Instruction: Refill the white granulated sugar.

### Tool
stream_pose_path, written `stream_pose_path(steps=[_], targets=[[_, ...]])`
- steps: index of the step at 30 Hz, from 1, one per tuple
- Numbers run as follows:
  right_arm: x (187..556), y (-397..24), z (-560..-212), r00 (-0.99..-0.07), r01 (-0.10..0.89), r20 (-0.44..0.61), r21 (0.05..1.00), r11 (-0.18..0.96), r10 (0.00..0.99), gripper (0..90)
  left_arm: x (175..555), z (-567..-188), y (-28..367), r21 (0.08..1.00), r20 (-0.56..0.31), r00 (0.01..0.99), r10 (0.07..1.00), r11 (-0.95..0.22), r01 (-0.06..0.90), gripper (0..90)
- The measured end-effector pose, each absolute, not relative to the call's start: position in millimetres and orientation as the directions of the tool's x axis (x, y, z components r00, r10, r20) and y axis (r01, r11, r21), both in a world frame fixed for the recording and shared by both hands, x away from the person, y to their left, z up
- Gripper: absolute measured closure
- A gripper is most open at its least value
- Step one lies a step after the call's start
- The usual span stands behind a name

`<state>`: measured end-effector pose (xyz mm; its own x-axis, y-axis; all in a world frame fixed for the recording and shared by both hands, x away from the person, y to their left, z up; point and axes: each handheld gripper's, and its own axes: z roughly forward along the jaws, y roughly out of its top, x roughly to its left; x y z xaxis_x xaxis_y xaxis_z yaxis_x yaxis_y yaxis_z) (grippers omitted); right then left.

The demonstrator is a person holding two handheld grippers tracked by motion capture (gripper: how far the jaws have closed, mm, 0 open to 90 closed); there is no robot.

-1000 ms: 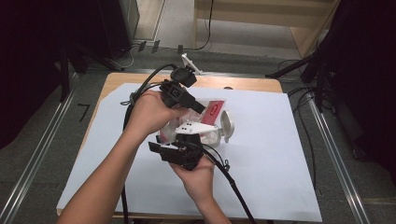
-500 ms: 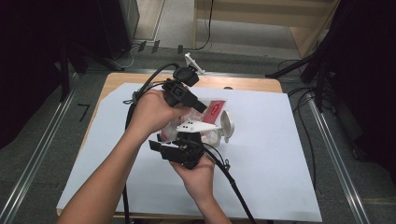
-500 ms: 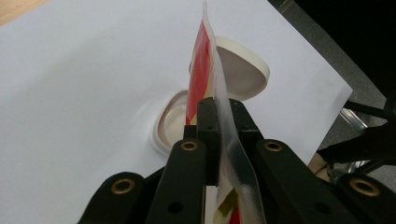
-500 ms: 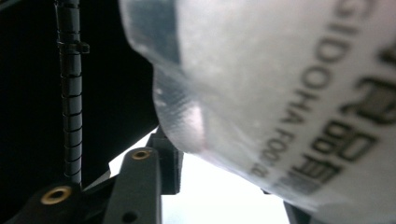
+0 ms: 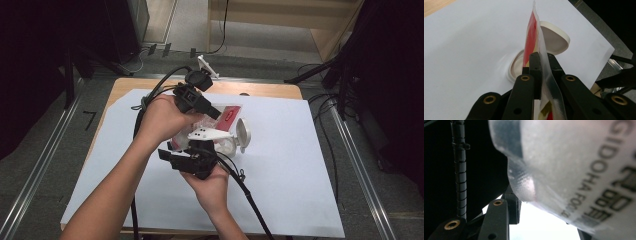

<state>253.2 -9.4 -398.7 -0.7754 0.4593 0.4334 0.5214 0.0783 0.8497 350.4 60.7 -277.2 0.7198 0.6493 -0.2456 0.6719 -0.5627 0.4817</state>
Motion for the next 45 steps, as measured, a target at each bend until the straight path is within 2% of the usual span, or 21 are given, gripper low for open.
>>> stream_pose_path(steps=[20, 24, 27, 31, 45], targets=[[242, 5, -398, -0.806, 0.494, 0.391, 0.858, 0.142, 0.444, 60.1, 341, -279, 79, 0.470, -0.269, 0.715, 0.645, -0.560, 0.682, 86.3], [240, 7, -398, -0.802, 0.497, 0.394, 0.857, 0.137, 0.449, 59.6, 341, -279, 79, 0.470, -0.270, 0.717, 0.642, -0.562, 0.680, 86.3], [242, 6, -399, -0.802, 0.486, 0.382, 0.864, 0.131, 0.458, 63.8, 339, -278, 77, 0.488, -0.245, 0.725, 0.644, -0.564, 0.666, 86.3], [244, 5, -399, -0.796, 0.480, 0.376, 0.869, 0.118, 0.474, 64.0, 336, -276, 77, 0.519, -0.218, 0.736, 0.640, -0.563, 0.643, 86.4], [252, -2, -401, -0.784, 0.485, 0.383, 0.869, 0.097, 0.489, 64.1, 345, -276, 69, 0.514, -0.218, 0.734, 0.644, -0.563, 0.647, 86.4]])
